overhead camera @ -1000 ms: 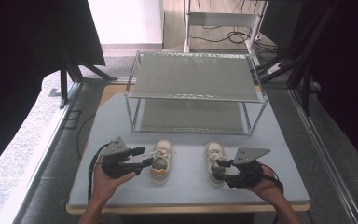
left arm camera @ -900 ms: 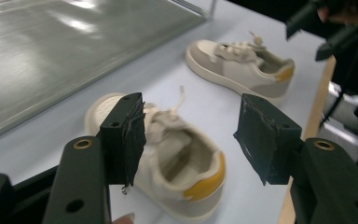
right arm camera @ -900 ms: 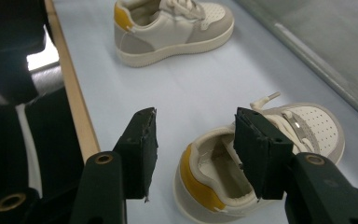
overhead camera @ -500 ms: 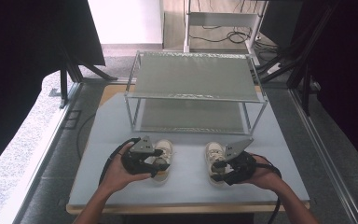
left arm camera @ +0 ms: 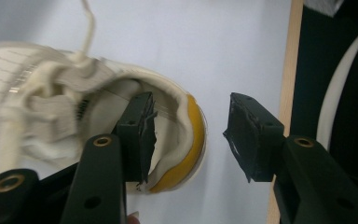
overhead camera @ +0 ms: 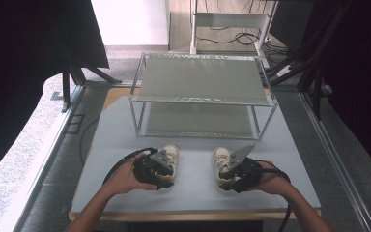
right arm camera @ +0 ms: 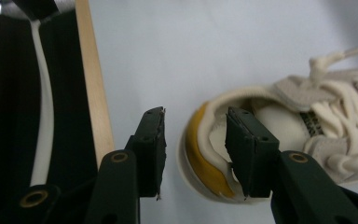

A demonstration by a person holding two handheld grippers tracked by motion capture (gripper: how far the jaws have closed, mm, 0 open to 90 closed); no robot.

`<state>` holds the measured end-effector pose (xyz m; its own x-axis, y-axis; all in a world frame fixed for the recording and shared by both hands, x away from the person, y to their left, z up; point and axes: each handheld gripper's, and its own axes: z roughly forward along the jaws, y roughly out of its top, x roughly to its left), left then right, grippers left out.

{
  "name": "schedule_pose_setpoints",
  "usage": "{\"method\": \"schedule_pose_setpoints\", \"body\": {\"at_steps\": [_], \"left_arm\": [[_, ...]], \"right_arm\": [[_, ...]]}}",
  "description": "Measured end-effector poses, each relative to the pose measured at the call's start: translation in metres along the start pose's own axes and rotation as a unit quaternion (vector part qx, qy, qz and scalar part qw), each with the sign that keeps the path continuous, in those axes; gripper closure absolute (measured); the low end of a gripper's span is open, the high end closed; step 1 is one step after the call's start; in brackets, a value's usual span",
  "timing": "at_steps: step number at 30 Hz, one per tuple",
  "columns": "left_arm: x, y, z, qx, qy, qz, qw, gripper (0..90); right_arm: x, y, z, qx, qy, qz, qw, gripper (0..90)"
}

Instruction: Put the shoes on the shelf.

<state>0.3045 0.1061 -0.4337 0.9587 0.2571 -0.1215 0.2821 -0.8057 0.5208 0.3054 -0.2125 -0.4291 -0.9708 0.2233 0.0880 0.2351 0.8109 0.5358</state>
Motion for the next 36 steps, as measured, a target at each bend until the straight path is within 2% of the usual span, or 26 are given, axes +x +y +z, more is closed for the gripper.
{"method": "schedule_pose_setpoints", "body": {"at_steps": [2,7,9,11,14,19,22,25,31,36], "left_arm": [[0.002,0.001,0.006,0.01,-0.009,0.005,0.9999,53.0],[0.006,0.002,0.017,0.036,-0.01,0.005,0.9993,61.9],[0.008,0.003,0.019,0.035,-0.016,-0.004,0.9993,64.3],[0.011,0.002,0.018,0.029,-0.024,-0.012,0.9992,66.7],[0.01,0.002,0.016,0.029,-0.019,-0.005,0.9994,69.7],[0.007,0.002,0.015,0.025,-0.007,0.004,0.9997,70.5],[0.006,0.003,0.013,0.013,-0.003,0.005,0.9999,70.2],[0.006,0.006,0.01,0.015,0.011,0.014,0.9997,70.2],[0.011,0.023,0.0,0.009,0.023,0.024,0.9994,70.2],[0.021,0.041,-0.001,0.001,0.036,0.024,0.9991,70.2]], "right_arm": [[-0.003,-0.003,0.005,0.013,0.005,-0.005,0.9999,60.7],[-0.008,-0.005,0.013,0.009,0.021,-0.014,0.9996,65.8],[-0.01,-0.005,0.017,0.012,0.029,-0.025,0.9992,67.5],[-0.012,-0.005,0.021,0.019,0.05,-0.027,0.9982,72.4],[-0.015,-0.006,0.022,0.014,0.063,-0.024,0.9976,73.7],[-0.011,-0.008,0.021,0.007,0.047,-0.043,0.9979,75.0],[-0.008,-0.009,0.016,-0.008,0.038,-0.053,0.9978,75.8],[-0.008,-0.008,0.01,-0.02,0.023,-0.059,0.9978,76.5],[-0.012,0.004,-0.004,-0.032,0.009,-0.067,0.9972,76.6],[-0.022,0.017,-0.006,-0.023,-0.002,-0.073,0.997,76.6]]}}
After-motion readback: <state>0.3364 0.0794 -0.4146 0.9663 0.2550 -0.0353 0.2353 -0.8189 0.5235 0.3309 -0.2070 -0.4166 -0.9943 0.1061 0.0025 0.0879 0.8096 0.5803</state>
